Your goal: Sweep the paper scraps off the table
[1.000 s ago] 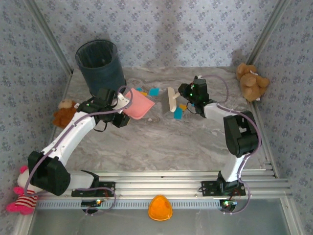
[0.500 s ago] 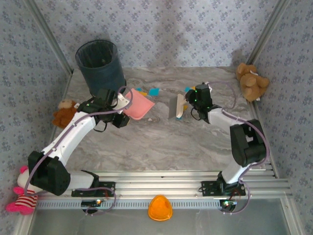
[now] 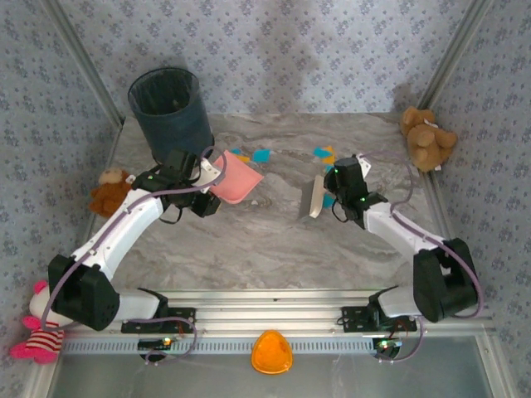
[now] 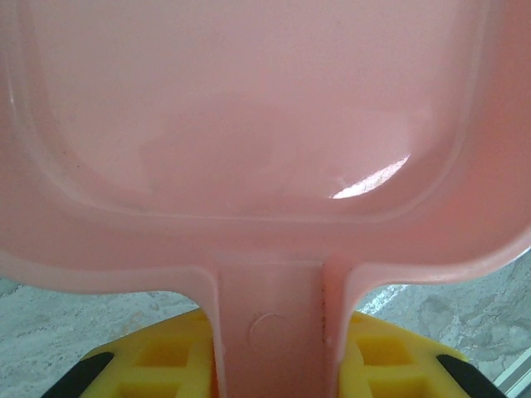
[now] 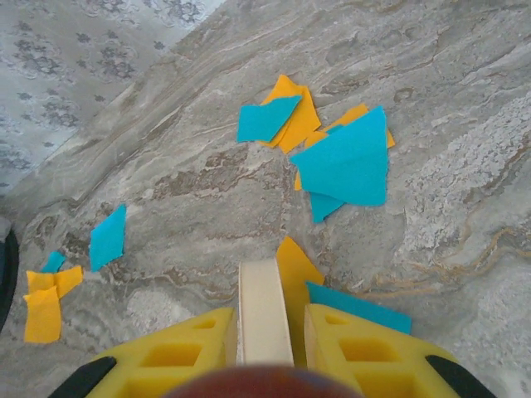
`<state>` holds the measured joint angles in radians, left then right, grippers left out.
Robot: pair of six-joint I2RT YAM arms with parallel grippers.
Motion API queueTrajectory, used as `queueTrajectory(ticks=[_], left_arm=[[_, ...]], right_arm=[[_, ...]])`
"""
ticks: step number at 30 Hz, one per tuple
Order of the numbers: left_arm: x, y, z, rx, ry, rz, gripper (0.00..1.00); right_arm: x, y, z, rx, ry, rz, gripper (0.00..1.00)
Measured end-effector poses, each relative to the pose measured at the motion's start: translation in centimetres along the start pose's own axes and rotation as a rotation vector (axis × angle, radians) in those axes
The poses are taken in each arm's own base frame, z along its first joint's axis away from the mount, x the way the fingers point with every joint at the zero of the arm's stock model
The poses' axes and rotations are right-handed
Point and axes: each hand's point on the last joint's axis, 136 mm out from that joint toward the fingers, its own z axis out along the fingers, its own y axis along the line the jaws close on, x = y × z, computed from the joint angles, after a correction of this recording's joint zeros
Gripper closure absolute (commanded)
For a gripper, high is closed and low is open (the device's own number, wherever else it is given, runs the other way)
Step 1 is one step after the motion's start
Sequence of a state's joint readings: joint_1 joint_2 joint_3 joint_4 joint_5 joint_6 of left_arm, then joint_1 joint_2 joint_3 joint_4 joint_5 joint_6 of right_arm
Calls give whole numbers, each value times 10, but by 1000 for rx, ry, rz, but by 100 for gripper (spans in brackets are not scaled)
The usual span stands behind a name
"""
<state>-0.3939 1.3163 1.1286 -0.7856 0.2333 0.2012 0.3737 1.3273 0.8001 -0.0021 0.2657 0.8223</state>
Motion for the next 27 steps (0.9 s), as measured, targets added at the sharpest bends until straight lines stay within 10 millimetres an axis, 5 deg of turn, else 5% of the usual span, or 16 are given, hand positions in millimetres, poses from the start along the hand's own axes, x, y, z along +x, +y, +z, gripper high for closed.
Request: queueTrajectory(ticks=[12, 20, 27], left_arm=[[1, -2, 2, 3, 8, 6, 100], [3, -1, 5, 2, 20, 4, 100], [3, -3, 6, 1, 26, 12, 100]], right_arm=[[-24, 25, -21, -189, -18, -47, 100], [-61, 30, 22, -211, -15, 7, 100], [-65, 18, 63, -176, 16, 68, 100]])
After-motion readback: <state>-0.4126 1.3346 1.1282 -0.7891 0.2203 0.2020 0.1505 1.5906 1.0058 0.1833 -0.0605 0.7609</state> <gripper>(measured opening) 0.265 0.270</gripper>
